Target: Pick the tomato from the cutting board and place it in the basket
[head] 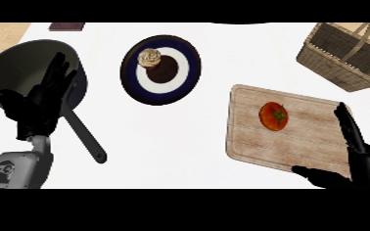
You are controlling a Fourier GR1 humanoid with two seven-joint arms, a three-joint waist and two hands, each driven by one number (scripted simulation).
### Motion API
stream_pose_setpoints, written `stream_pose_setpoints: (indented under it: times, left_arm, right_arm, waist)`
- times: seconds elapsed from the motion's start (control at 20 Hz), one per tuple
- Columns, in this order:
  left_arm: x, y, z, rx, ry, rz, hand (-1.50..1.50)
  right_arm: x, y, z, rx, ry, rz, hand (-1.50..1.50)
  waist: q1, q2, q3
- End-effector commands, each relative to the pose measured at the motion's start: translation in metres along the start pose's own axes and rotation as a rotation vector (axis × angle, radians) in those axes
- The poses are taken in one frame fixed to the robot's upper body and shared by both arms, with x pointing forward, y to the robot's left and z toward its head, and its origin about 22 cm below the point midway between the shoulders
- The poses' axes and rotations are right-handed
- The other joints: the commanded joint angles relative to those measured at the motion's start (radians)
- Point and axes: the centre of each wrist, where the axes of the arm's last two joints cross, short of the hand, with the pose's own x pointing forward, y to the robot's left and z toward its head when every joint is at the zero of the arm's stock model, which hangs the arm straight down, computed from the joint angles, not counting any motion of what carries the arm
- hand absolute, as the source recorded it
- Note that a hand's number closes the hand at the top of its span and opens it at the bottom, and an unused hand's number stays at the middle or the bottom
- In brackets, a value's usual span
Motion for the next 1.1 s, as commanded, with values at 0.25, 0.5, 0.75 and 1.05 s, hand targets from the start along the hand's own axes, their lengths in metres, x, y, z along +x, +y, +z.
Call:
stream_pose_setpoints:
  times: [0.25, 0.5, 0.75, 1.05]
  left_arm:
    - [-0.012, 0.000, 0.005, -0.003, 0.050, -0.007, 0.00]
    - [-0.006, 0.002, 0.004, 0.004, 0.058, -0.001, 0.00]
    - [-0.020, -0.001, 0.005, 0.011, 0.054, -0.014, 0.00]
    - [0.007, -0.009, 0.005, 0.006, 0.050, 0.011, 0.00]
  right_arm:
    - [-0.002, 0.018, -0.003, -0.002, -0.036, -0.019, -1.50]
    - [-0.002, 0.036, -0.022, -0.040, -0.037, -0.026, -1.50]
    - [-0.015, 0.032, -0.023, -0.002, -0.013, -0.011, -1.50]
    - [-0.017, 0.053, -0.014, -0.015, 0.026, 0.041, -1.50]
  waist:
    - [-0.001, 0.004, -0.005]
    - [0.000, 0.005, -0.005]
    - [0.000, 0.005, -0.005]
    - [0.001, 0.005, -0.004]
